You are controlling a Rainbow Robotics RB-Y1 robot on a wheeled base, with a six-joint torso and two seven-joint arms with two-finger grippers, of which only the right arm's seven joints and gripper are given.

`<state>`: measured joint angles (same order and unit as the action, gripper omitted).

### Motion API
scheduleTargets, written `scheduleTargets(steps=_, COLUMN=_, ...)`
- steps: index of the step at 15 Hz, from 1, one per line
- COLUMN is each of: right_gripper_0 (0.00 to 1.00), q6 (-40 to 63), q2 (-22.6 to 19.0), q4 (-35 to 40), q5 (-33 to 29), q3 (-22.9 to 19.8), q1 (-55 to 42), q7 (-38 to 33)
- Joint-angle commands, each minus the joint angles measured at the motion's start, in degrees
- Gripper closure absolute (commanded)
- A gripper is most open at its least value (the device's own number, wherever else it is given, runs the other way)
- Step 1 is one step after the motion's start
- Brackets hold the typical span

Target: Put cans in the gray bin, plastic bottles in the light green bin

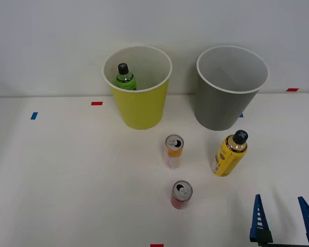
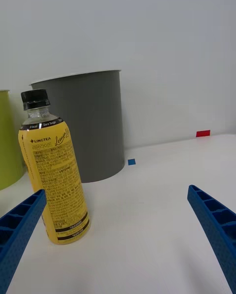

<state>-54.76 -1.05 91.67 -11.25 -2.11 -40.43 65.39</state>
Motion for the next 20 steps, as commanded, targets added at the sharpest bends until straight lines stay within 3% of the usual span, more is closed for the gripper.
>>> scheduleTargets(steps=1, right_gripper_0=0.00, q6=0.0, q2=0.0, q4=0.0, q5=0.0, q3=0.0, q1=0.0, q7=0.0)
scheduleTargets(steps=20, right_gripper_0=0.00, q6=0.0, q2=0.0, q4=0.0, q5=0.0, q3=0.0, q1=0.0, q7=0.0)
